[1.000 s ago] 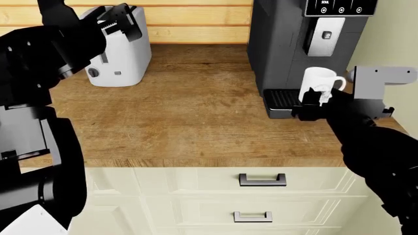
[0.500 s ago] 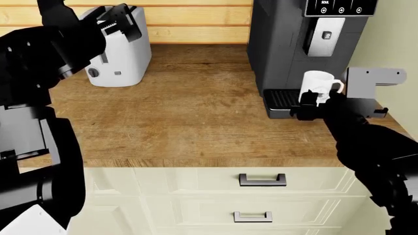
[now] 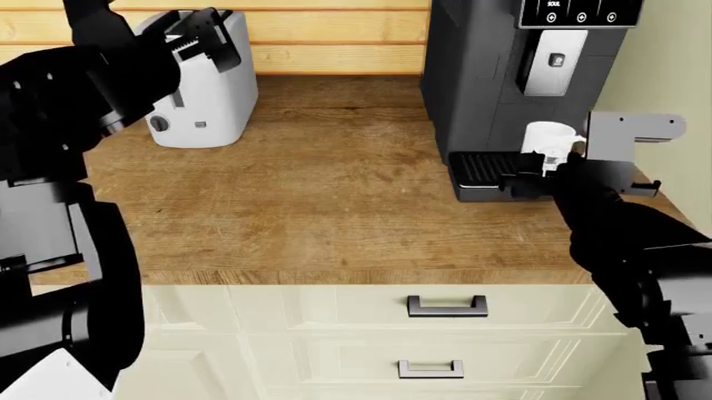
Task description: Pick the mug from the cabinet, place it under the coffee machine dispenser, and press the start button.
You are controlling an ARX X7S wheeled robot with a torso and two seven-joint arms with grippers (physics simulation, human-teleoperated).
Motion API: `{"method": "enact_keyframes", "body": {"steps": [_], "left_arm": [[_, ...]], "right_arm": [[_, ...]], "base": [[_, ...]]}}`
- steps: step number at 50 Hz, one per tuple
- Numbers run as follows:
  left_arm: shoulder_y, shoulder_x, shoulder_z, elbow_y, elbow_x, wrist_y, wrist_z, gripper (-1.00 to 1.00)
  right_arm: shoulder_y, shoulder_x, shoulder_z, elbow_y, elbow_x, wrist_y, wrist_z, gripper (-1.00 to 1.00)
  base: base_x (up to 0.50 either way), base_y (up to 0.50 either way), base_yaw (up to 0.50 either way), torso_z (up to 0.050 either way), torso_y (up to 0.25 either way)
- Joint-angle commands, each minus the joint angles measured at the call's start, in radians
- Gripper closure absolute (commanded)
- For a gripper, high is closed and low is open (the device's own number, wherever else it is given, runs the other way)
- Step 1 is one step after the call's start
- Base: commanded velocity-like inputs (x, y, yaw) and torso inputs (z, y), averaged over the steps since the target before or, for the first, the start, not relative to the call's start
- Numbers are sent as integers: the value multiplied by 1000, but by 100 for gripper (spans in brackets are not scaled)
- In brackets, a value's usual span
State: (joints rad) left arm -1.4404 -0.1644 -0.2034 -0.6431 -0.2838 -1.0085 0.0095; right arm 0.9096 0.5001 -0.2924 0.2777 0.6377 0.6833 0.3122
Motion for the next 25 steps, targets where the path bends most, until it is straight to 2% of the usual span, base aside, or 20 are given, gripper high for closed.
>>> {"method": "enact_keyframes", "body": {"steps": [1,25], "left_arm": [[1,0,2,-1,-5,1,-4,-100],[-4,-2,10,-24,-12,20,-6,-100]], "right_arm": [[40,-23,-23,96,-52,-40,-34,100],[81,-68,-55,219,-85,-95,-70,100]], "base": [[0,0,0,0,0],[0,0,0,0,0]]}}
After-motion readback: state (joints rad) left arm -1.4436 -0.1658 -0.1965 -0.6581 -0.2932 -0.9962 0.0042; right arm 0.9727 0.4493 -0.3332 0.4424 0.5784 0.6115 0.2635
